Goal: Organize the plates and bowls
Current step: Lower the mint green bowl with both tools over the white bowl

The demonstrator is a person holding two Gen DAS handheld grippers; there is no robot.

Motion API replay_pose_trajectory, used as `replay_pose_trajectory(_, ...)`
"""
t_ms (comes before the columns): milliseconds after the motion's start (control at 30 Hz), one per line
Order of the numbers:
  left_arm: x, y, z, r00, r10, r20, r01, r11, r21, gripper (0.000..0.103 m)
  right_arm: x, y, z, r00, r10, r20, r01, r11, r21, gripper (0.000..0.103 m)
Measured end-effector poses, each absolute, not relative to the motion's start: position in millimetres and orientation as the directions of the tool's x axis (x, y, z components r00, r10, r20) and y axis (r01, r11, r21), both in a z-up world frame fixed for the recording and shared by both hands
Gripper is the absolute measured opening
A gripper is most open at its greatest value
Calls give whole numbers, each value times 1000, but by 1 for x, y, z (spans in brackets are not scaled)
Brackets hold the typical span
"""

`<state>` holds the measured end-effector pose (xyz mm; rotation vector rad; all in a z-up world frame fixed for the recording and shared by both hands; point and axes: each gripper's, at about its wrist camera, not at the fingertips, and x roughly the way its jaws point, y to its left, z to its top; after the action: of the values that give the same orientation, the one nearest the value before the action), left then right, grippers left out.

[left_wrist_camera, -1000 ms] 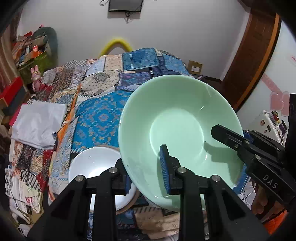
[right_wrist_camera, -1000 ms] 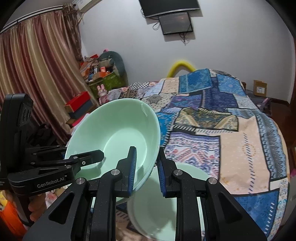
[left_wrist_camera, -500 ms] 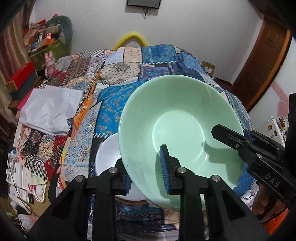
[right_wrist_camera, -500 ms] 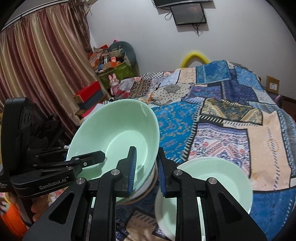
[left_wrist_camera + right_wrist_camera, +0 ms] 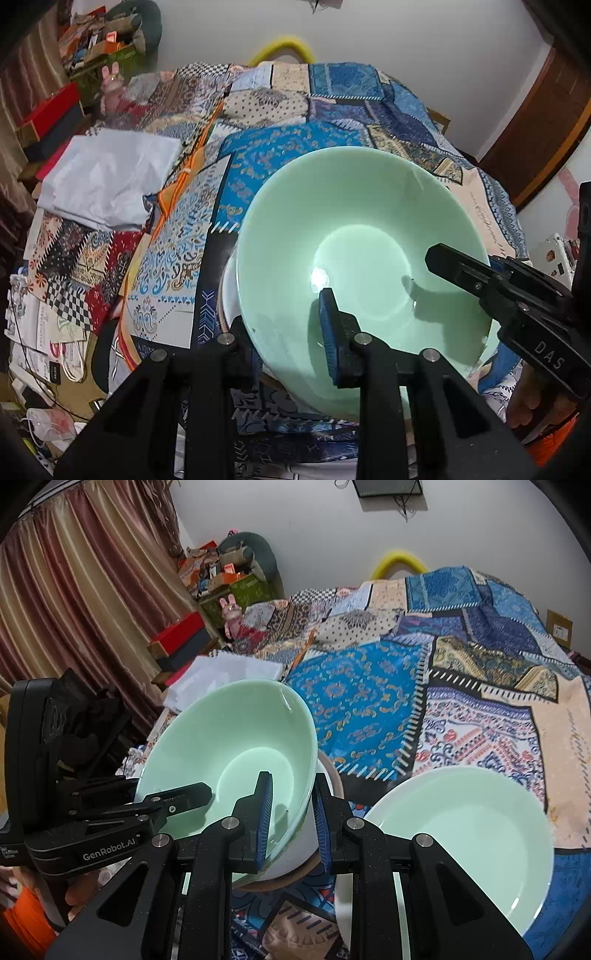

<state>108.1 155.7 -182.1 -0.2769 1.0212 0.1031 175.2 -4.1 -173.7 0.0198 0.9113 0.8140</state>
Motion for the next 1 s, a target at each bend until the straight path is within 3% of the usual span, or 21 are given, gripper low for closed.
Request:
replay_pose_trajectory(433,116,170,-216,468,-60,-882,-243,950,-194,27,181,9,-200,280,613,-739,-607,709,359,20)
replay_pose_trajectory(1000,120,174,-223,457,-42,-888,-276,943,-187,27,182,-6,-203,270,609,-746,-596,714,368,20)
